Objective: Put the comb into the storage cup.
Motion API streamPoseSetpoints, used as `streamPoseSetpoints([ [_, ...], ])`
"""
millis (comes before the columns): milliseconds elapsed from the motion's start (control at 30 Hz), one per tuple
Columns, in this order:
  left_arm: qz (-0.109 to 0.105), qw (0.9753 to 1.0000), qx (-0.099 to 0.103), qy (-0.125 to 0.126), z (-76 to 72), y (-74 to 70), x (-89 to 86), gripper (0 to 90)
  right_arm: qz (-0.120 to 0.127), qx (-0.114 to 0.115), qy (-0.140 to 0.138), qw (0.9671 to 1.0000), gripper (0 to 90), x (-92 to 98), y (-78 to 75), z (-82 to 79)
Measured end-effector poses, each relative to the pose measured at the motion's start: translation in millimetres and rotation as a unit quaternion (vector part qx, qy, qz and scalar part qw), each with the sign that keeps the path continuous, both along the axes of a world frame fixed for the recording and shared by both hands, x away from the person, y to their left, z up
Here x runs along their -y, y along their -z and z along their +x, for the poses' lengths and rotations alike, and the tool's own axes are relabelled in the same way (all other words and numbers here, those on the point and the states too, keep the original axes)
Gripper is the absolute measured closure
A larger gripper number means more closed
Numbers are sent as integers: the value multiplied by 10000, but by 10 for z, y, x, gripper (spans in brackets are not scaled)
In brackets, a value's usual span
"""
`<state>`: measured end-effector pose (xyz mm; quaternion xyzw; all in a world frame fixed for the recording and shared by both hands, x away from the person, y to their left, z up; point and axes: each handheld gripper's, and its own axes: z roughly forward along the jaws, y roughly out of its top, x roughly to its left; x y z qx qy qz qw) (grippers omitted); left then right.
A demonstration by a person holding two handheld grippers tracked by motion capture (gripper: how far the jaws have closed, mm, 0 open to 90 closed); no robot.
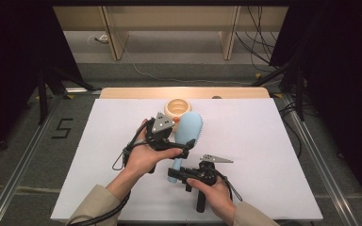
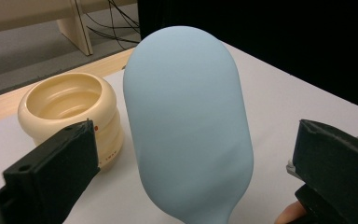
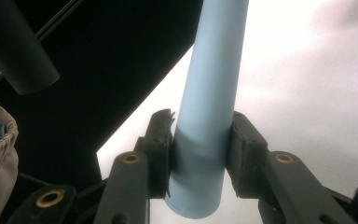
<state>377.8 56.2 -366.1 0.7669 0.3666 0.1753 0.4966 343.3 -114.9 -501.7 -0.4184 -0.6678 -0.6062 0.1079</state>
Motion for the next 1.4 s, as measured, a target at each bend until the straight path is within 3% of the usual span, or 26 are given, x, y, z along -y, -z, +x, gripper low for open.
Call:
streamPoseSetpoints([
  [733, 66, 9999, -110, 5, 155, 6, 132, 0, -5, 17, 0, 10000, 651, -5, 2, -1],
  [1400, 69, 9994, -340, -77, 344, 38, 198, 0, -36, 46, -17, 10000, 651, -8, 1, -4],
])
